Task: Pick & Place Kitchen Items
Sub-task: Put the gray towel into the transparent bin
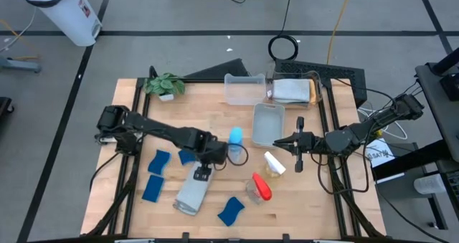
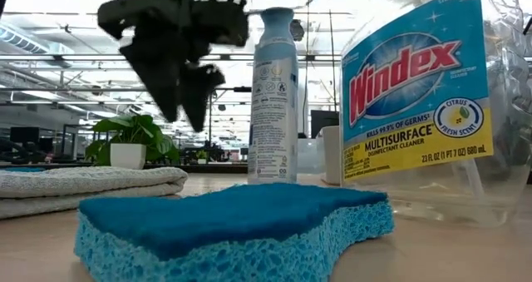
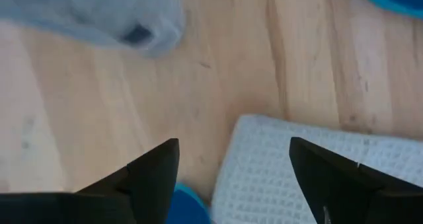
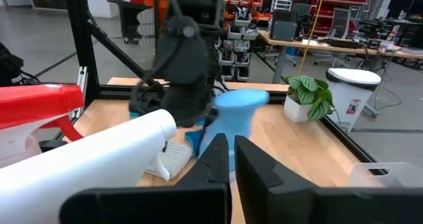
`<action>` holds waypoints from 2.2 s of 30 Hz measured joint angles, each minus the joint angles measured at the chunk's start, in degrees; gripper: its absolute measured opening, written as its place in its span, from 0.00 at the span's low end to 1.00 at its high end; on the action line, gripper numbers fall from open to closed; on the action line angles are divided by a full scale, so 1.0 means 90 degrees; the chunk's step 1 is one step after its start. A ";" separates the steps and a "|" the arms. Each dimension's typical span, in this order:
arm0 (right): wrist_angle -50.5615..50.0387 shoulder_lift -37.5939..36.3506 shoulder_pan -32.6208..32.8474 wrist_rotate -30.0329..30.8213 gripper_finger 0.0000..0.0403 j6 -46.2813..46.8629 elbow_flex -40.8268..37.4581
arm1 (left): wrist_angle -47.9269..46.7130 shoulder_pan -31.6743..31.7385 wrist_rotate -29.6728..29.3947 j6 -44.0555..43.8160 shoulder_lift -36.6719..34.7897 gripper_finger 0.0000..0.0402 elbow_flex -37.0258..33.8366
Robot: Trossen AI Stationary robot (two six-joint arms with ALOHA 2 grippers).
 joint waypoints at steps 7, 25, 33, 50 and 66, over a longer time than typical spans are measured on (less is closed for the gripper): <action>0.0001 0.0000 0.0000 -0.0002 0.00 -0.0143 0.0000 | 0.0561 0.0215 0.0409 0.0098 0.0007 0.73 -0.1182; 0.0018 0.0000 -0.0002 0.0015 0.00 -0.0218 0.0000 | 0.1916 0.0182 0.0806 -0.0261 -0.0037 0.73 -0.2240; 0.0008 0.0000 -0.0002 0.0015 0.00 -0.0191 0.0000 | 0.1867 0.0052 0.0633 0.0231 -0.0026 0.59 -0.2246; 0.0008 0.0000 -0.0002 0.0016 0.00 -0.0189 0.0000 | 0.1716 0.0004 0.0306 -0.0129 -0.0225 0.05 -0.2156; 0.0192 0.0000 -0.0017 0.0024 0.01 -0.0197 0.0000 | -0.0335 -0.0486 -0.2603 0.0145 -0.1531 0.05 -0.0130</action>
